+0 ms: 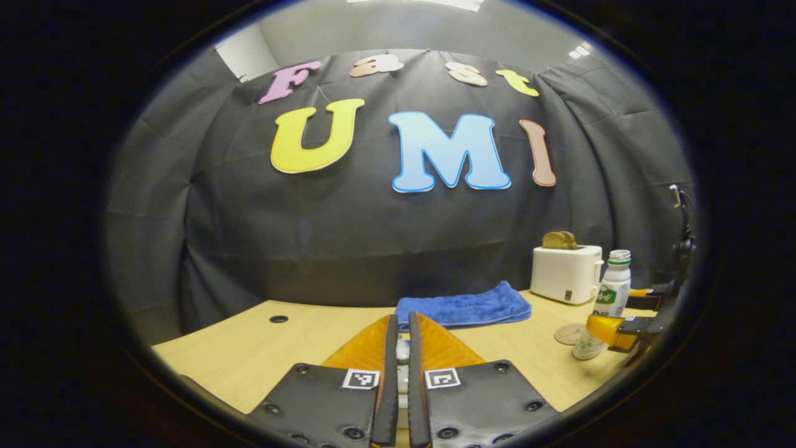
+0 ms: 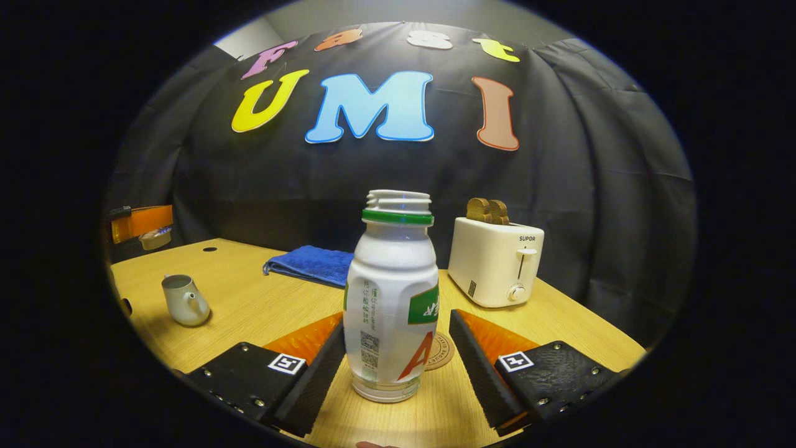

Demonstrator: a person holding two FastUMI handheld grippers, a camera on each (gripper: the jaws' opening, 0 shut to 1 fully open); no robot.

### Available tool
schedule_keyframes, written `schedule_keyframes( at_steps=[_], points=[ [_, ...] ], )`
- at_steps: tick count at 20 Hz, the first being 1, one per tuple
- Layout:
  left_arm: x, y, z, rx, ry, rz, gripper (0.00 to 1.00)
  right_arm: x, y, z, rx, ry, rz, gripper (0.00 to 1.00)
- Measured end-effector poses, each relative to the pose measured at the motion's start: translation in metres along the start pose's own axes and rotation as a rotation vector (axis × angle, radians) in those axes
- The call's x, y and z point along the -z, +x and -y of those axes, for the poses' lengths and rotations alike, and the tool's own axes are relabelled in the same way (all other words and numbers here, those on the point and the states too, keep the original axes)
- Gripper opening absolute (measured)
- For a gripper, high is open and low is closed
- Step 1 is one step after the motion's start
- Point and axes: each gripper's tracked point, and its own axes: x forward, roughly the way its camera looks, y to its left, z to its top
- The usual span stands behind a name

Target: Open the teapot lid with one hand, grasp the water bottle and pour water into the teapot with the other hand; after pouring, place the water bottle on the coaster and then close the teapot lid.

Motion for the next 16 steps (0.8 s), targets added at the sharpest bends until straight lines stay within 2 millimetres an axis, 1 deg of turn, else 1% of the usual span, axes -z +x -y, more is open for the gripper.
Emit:
schedule_keyframes(
  at_steps=[1, 2, 3, 6, 8, 11, 14, 15, 16],
  points=[
    [-0.002, -0.002, -0.001, -0.001, -0.003, 0.004, 0.17, 0.003, 0.001, -0.003, -0.005, 0.004, -0.006, 0.96],
    [-0.004, -0.003, -0.002, -0.003, -0.006, 0.005, 0.17, 0.002, 0.002, -0.002, 0.001, 0.006, -0.018, 0.93],
    [-0.004, -0.004, -0.002, -0.003, -0.009, 0.003, 0.17, 0.004, 0.004, 0.0, 0.006, 0.006, -0.018, 0.77],
    [-0.005, -0.01, -0.002, 0.0, -0.03, -0.001, 0.17, 0.002, 0.002, 0.003, 0.024, -0.01, -0.025, 0.72],
    [-0.011, -0.016, -0.008, -0.005, -0.044, 0.005, 0.17, -0.001, -0.001, 0.004, 0.024, -0.028, -0.021, 0.72],
    [-0.015, -0.026, -0.013, -0.007, -0.05, 0.009, 0.17, -0.015, -0.007, -0.002, 0.014, -0.084, -0.004, 0.72],
    [-0.021, -0.047, -0.017, -0.002, -0.078, 0.024, 0.17, -0.03, -0.014, -0.015, -0.007, -0.149, 0.012, 0.72],
    [-0.023, -0.053, -0.018, -0.002, -0.084, 0.031, 0.09, -0.031, -0.015, -0.02, -0.018, -0.168, 0.008, 0.72],
    [-0.024, -0.06, -0.019, 0.001, -0.09, 0.036, 0.17, -0.033, -0.015, -0.025, -0.026, -0.188, 0.006, 0.72]
  ],
)
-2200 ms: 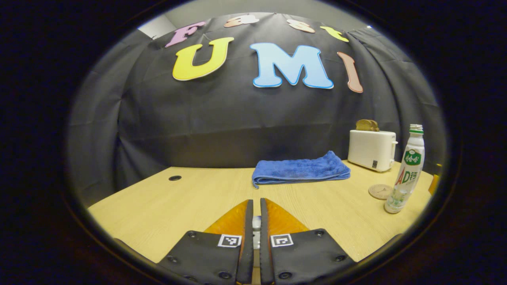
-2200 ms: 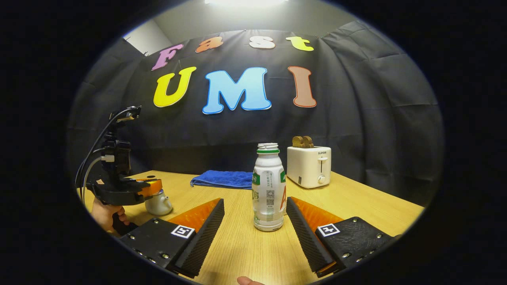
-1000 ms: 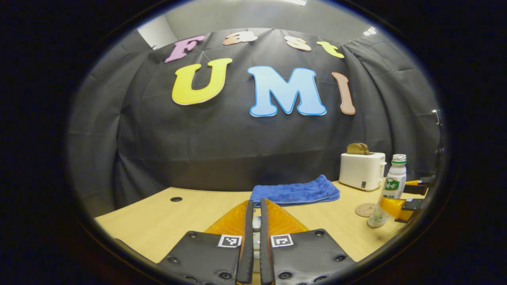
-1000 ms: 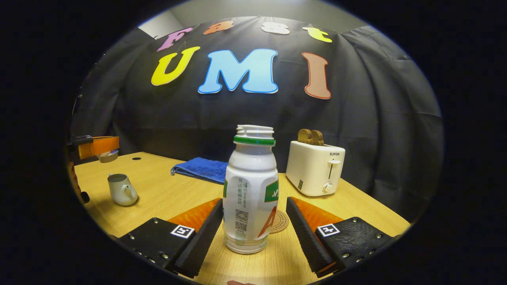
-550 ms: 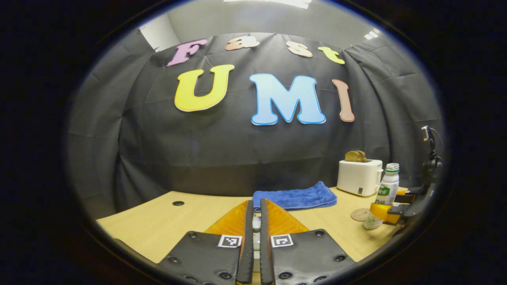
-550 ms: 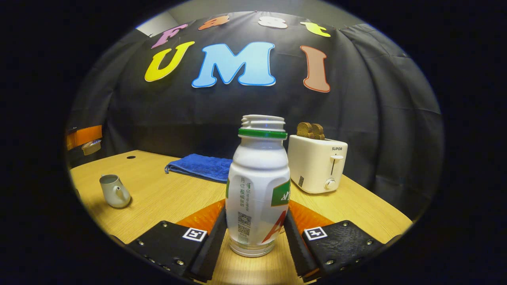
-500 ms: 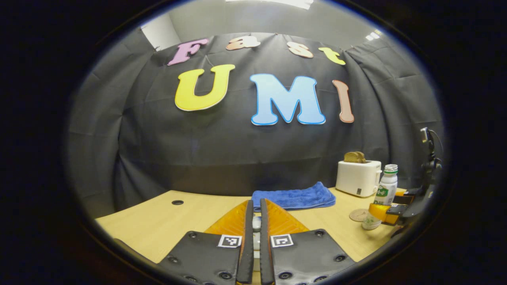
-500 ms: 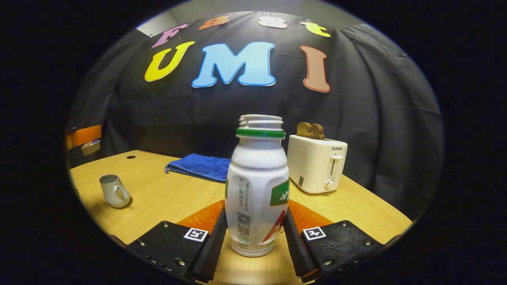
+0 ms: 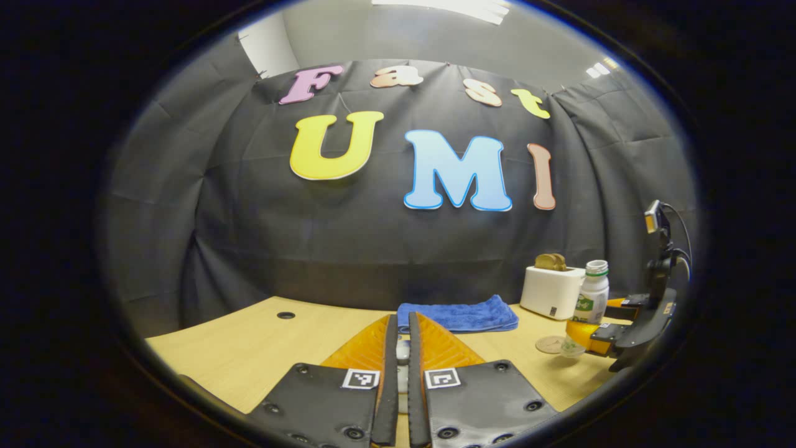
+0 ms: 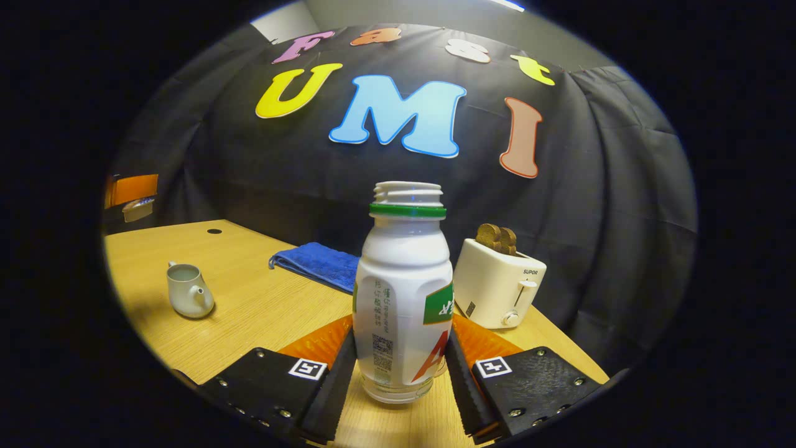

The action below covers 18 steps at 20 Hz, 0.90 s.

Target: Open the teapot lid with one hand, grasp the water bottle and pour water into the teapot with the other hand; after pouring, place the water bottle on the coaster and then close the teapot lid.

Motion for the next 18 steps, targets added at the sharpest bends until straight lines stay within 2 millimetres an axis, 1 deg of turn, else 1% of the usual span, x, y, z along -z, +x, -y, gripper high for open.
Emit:
schedule_keyframes(
  at_steps=[1, 2, 3, 7, 8, 10, 11, 12, 15, 16, 17, 18],
  points=[
    [0.003, -0.006, -0.001, 0.003, -0.009, -0.002, 0.13, -0.002, 0.001, -0.004, -0.008, -0.02, -0.003, 0.72],
    [0.006, -0.013, -0.002, 0.006, -0.018, -0.01, 0.17, -0.004, 0.002, -0.008, -0.013, -0.041, -0.008, 0.72],
    [0.011, -0.021, -0.005, 0.004, -0.03, -0.017, 0.17, -0.005, 0.003, -0.011, -0.017, -0.061, -0.014, 0.72],
    [0.013, -0.058, -0.006, 0.008, -0.048, -0.007, 0.17, -0.003, 0.007, -0.03, -0.033, -0.142, -0.05, 0.72],
    [0.013, -0.066, -0.009, 0.003, -0.043, -0.005, 0.12, -0.002, 0.009, -0.035, -0.032, -0.173, -0.062, 0.72],
    [0.016, -0.08, -0.015, -0.006, -0.035, -0.007, 0.12, -0.004, 0.012, -0.044, -0.028, -0.243, -0.076, 0.72],
    [0.019, -0.085, -0.017, -0.006, -0.047, -0.012, 0.08, -0.005, 0.013, -0.051, -0.032, -0.275, -0.075, 0.72],
    [0.021, -0.088, -0.019, -0.004, -0.066, -0.02, 0.17, -0.008, 0.013, -0.057, -0.037, -0.305, -0.07, 0.72],
    [0.028, -0.098, -0.021, -0.008, -0.096, -0.042, 0.17, -0.015, 0.015, -0.075, -0.042, -0.401, -0.049, 0.72],
    [0.027, -0.101, -0.021, -0.009, -0.096, -0.039, 0.13, -0.018, 0.016, -0.08, -0.043, -0.438, -0.042, 0.72],
    [0.027, -0.104, -0.021, -0.007, -0.094, -0.034, 0.12, -0.019, 0.018, -0.086, -0.043, -0.474, -0.037, 0.72],
    [0.027, -0.105, -0.019, -0.001, -0.097, -0.037, 0.17, -0.019, 0.02, -0.09, -0.046, -0.507, -0.033, 0.72]
  ],
)
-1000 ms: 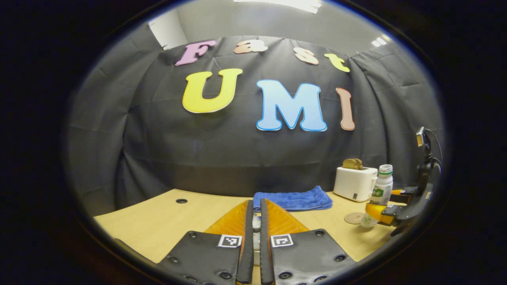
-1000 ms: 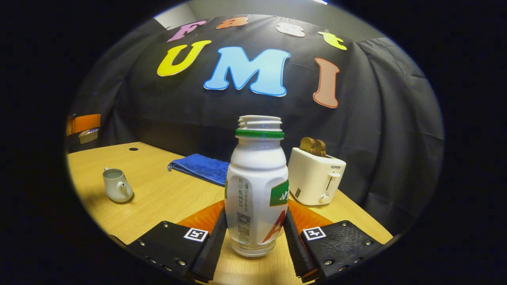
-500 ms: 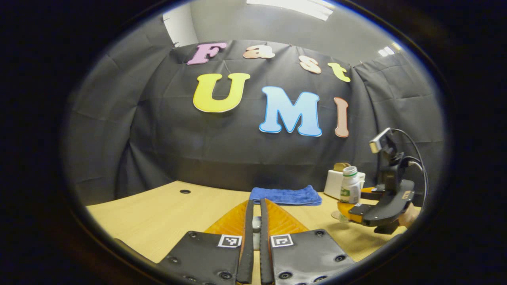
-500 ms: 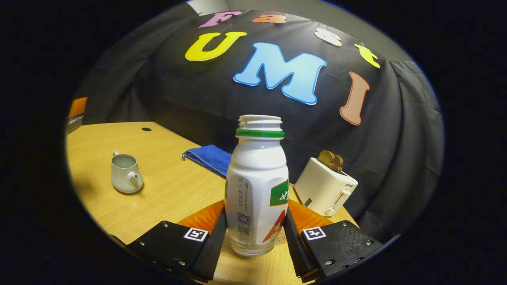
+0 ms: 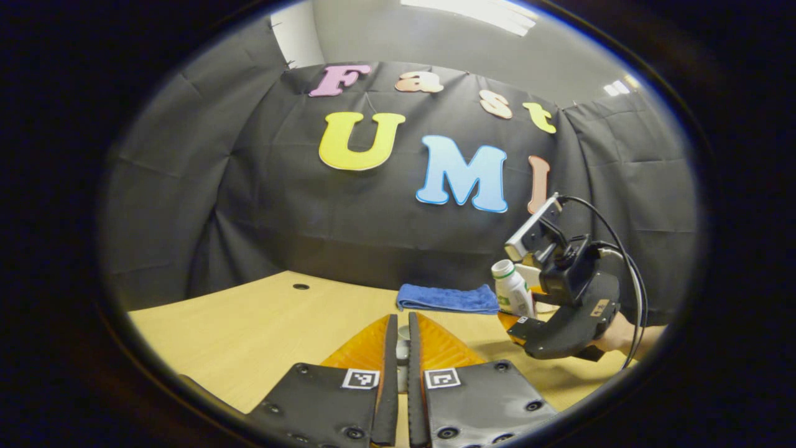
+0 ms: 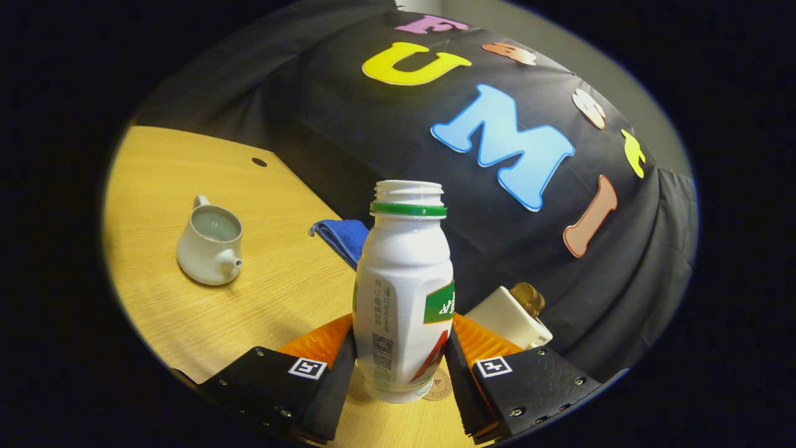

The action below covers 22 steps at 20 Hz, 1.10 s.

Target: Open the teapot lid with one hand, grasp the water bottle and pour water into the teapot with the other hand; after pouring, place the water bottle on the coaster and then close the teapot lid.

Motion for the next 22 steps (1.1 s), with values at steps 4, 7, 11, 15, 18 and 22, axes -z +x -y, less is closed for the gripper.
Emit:
schedule_keyframes(
  at_steps=[4, 7, 11, 15, 18, 22],
  points=[
    [0.009, -0.013, 0.007, 0.045, -0.04, -0.001, 0.17, -0.002, 0.008, -0.013, -0.007, -0.109, -0.012, 0.72],
    [0.007, -0.025, 0.004, 0.052, -0.045, 0.022, 0.17, -0.005, 0.013, -0.016, 0.013, -0.219, -0.008, 0.72],
    [0.013, -0.031, 0.005, 0.066, -0.026, 0.019, 0.12, -0.008, 0.019, -0.027, 0.008, -0.344, 0.0, 0.72],
    [0.016, -0.039, 0.009, 0.081, 0.001, 0.023, 0.17, -0.016, 0.019, -0.032, 0.013, -0.425, 0.022, 0.72],
    [0.018, -0.041, 0.009, 0.084, 0.03, 0.02, 0.12, -0.019, 0.029, -0.04, 0.006, -0.484, 0.025, 0.72],
    [0.021, -0.043, 0.008, 0.081, 0.033, 0.014, 0.13, -0.021, 0.032, -0.046, 0.006, -0.601, 0.036, 0.72]
  ],
)
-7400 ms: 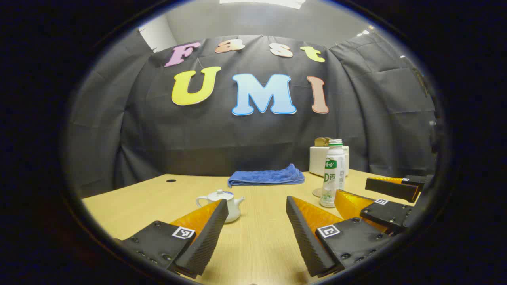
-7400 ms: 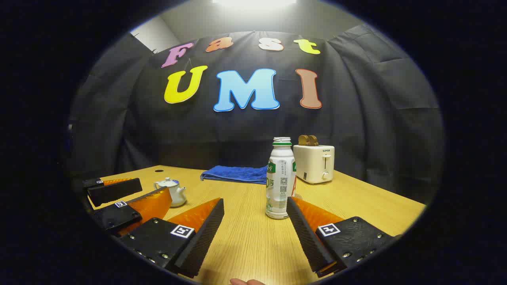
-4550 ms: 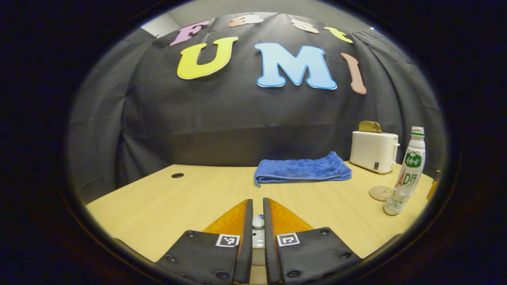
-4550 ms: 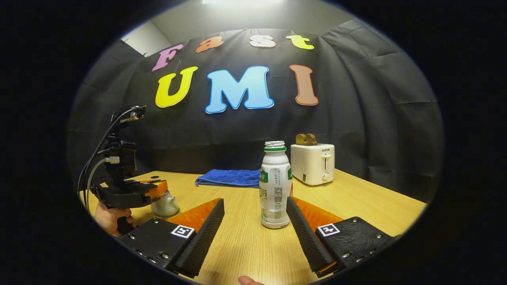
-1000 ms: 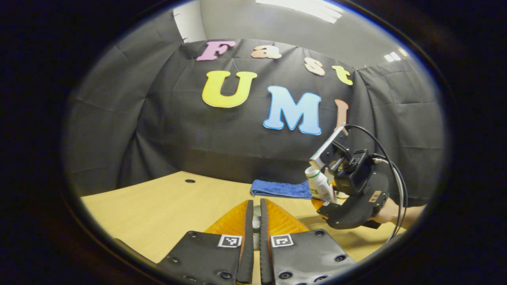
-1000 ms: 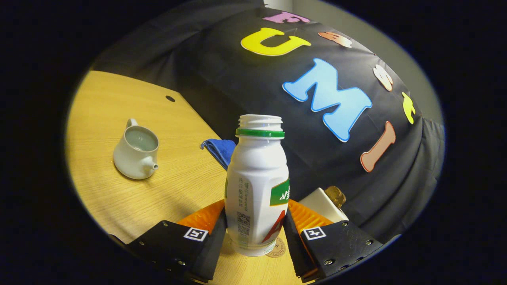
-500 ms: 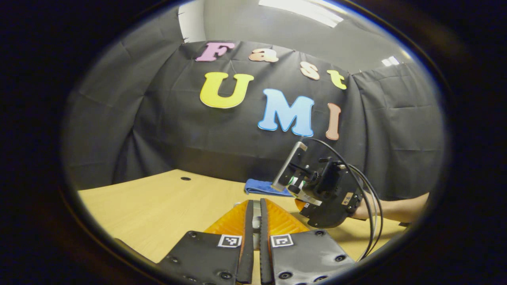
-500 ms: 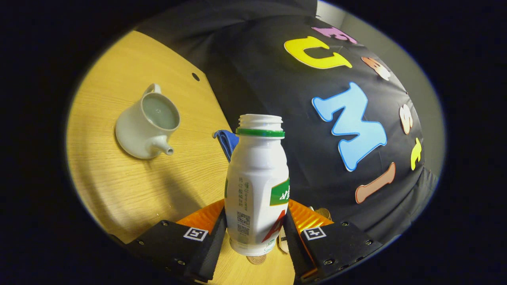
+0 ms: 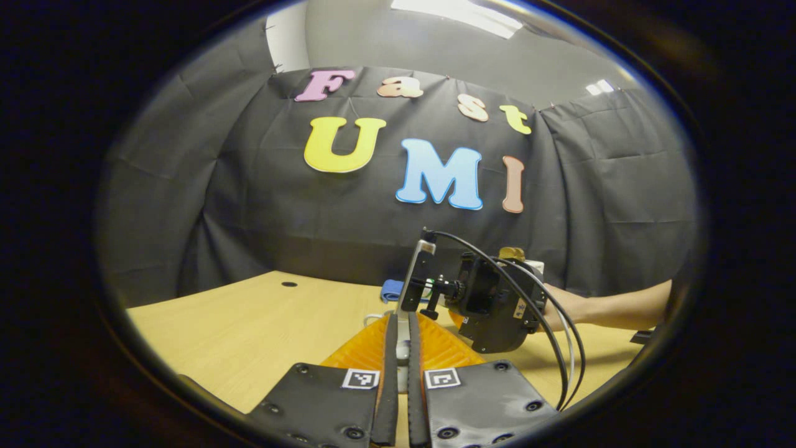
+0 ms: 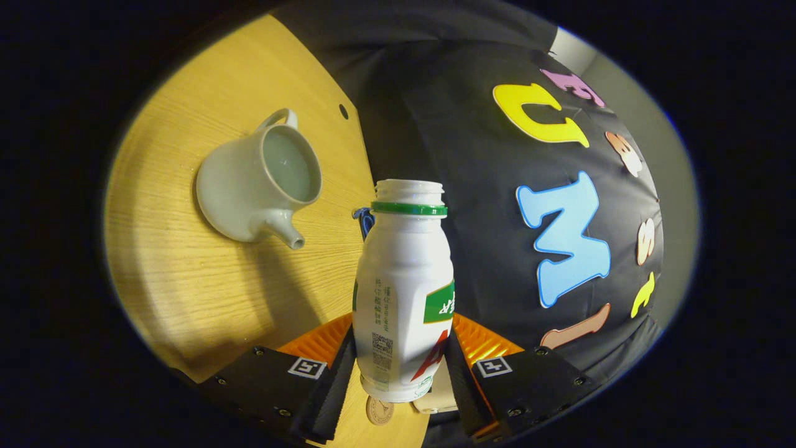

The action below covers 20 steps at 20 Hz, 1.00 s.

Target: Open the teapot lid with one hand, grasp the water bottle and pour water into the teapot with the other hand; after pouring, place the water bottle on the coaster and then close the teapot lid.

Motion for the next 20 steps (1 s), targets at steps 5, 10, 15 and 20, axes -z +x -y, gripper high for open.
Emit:
schedule_keyframes(
  at_steps=[5, 10, 15, 20],
  points=[
    [0.006, 0.0, -0.004, -0.007, 0.0, -0.014, 0.12, -0.008, 0.003, 0.004, 0.038, -0.12, 0.031, 0.72],
    [0.008, 0.002, -0.009, -0.023, 0.015, -0.022, 0.12, -0.015, 0.007, 0.016, 0.085, -0.226, 0.049, 0.72],
    [0.015, 0.0, -0.016, -0.039, 0.006, -0.038, 0.12, -0.017, 0.008, 0.017, 0.084, -0.308, 0.06, 0.72],
    [0.013, 0.0, -0.019, -0.047, 0.011, -0.039, 0.13, -0.022, 0.008, 0.022, 0.107, -0.365, 0.075, 0.72]
  ],
)
